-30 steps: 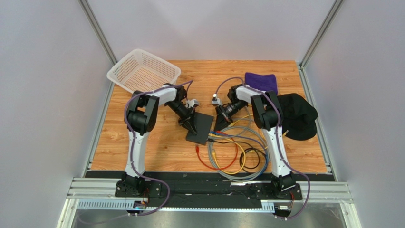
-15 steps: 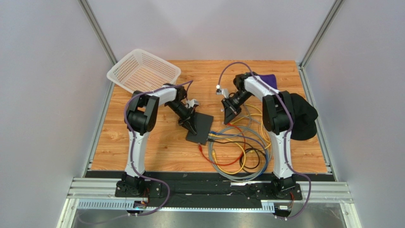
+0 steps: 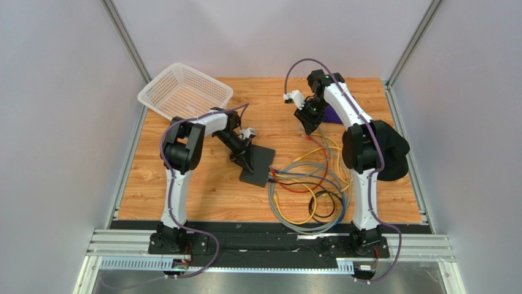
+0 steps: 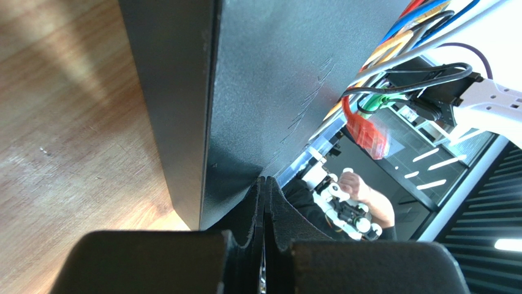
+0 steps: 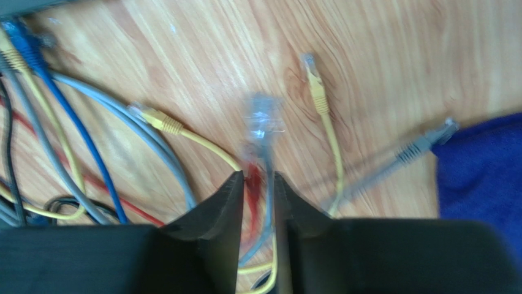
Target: Pull the plug from the switch port
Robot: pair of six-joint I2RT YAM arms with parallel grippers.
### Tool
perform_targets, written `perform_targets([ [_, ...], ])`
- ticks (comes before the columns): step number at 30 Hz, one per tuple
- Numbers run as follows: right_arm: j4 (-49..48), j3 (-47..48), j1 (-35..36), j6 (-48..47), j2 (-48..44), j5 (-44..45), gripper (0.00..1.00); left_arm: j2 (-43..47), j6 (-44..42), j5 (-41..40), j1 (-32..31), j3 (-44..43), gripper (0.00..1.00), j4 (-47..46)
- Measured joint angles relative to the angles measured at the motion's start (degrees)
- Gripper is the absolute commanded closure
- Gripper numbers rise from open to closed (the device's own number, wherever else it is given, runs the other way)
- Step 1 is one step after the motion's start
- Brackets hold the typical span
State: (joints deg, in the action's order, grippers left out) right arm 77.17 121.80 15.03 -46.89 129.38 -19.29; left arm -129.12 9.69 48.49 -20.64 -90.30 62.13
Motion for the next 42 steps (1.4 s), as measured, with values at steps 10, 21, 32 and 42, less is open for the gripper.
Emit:
perform_targets([
  [10,-2.56,-1.97,3.04,9.27,-2.38,0.83,0.52,2.32,-1.68,-3.23,0.09,-0.61,1.0,-1.33],
  [21,-2.1,-6.67,11.13,14.36,-3.34,-10.19,0.75,14.03,-5.51,-19.1,2.27,-2.8,0.41,-9.4],
  [32,-2.12,-3.43,14.82,15.96,8.76,-7.08,0.77,25.75,-5.46,-23.34,4.87,15.96,0.41,-11.65],
  [42,-2.19,13.73,18.49,17.68,17.88,-10.05,0.64,34.8,-3.61,-25.88,7.02,20.35,0.41,-18.58],
])
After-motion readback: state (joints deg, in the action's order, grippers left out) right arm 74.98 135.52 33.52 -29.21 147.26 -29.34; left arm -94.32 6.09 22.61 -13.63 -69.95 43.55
